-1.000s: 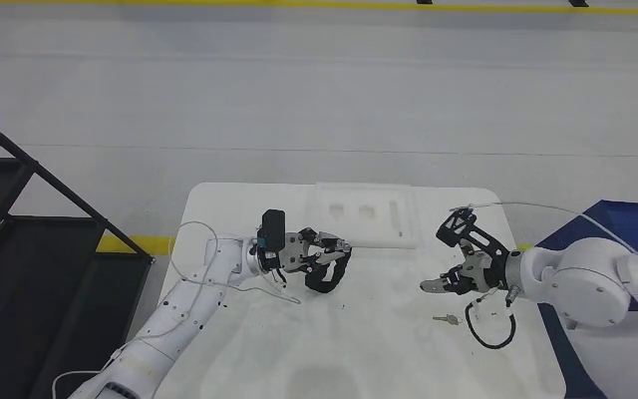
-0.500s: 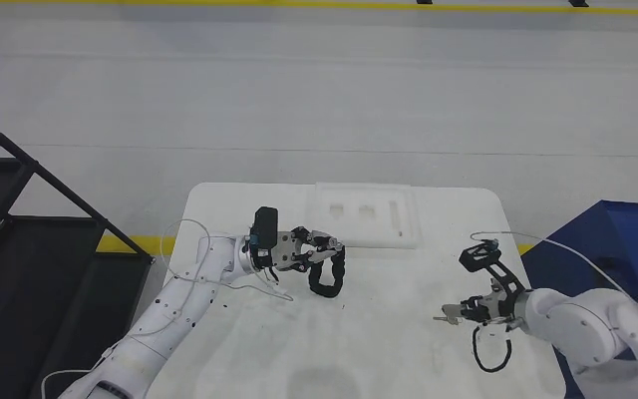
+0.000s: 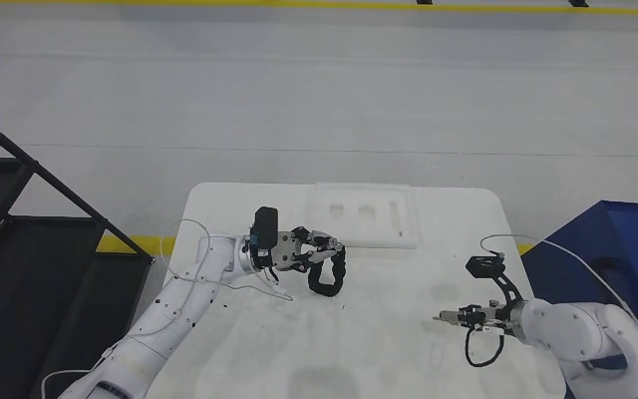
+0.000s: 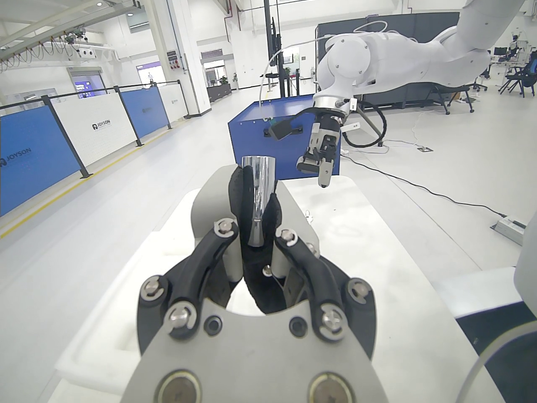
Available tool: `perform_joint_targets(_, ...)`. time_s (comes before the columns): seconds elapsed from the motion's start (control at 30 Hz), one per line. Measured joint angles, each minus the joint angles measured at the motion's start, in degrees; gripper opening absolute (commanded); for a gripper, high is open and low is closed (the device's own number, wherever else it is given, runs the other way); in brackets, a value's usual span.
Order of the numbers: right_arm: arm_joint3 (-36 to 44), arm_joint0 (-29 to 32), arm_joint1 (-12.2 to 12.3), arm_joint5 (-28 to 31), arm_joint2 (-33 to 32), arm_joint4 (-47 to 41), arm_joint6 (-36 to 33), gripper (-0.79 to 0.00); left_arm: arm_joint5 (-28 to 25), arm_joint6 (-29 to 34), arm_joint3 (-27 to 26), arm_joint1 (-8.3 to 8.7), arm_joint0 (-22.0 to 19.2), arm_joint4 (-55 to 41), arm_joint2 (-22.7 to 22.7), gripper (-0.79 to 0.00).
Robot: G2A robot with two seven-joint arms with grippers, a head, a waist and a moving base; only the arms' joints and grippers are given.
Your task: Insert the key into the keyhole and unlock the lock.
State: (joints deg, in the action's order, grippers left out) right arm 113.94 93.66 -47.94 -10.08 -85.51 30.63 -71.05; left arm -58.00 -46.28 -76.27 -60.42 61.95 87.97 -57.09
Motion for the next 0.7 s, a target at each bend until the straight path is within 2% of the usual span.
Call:
perform_joint_targets(0.3,-5.11,-5.33,-0.59,-4.85,4.32,-3.49,-3.18,0.0,0.0,0.0,0.0,0.0,0.0,0.0,0.0,-0.785)
perform_joint_targets(0.7,-5.14,-5.36,-0.6,-4.96,4.37,-3.48,-3.12,0.0,0.0,0.0,0.0,0.0,0.0,0.0,0.0,-0.785)
